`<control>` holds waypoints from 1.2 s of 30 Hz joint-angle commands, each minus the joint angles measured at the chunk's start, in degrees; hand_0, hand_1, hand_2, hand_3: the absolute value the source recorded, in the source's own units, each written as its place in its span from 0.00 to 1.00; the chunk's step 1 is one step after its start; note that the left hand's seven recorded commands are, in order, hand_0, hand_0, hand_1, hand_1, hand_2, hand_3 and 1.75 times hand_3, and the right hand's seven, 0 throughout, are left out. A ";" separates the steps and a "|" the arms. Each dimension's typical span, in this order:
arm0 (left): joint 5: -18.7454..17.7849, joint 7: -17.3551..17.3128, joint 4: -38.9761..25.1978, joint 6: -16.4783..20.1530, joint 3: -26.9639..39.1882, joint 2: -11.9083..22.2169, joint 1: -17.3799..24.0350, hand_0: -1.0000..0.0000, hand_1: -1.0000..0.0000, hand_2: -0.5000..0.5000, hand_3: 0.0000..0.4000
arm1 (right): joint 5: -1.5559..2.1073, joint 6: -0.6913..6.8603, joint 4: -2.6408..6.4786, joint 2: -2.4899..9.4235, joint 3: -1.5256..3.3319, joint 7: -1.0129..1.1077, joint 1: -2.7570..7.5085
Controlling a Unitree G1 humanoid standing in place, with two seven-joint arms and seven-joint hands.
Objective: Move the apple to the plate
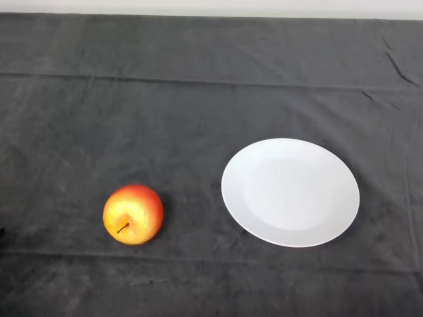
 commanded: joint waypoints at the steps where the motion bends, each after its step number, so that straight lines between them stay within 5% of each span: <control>1: 1.36 -0.19 0.09 -1.07 -1.75 4.12 -1.97 1.00 1.00 0.50 0.00 | 0.63 -0.31 -0.71 -1.61 -0.38 0.22 0.50; 8: 2.15 -0.50 -5.94 0.54 -3.05 4.16 -0.78 1.00 1.00 0.50 0.00 | 0.62 -0.31 -0.75 -1.59 -0.38 0.21 0.51; 17: 3.44 0.22 -21.47 5.85 -5.21 3.41 3.79 1.00 1.00 0.50 0.00 | 0.59 -0.30 -0.93 -1.49 -0.34 0.13 0.55; 36: 7.71 1.69 -58.14 25.63 -13.23 -0.80 14.91 1.00 1.00 0.50 0.00 | 0.47 -0.25 -1.81 -1.07 -0.14 -0.29 0.76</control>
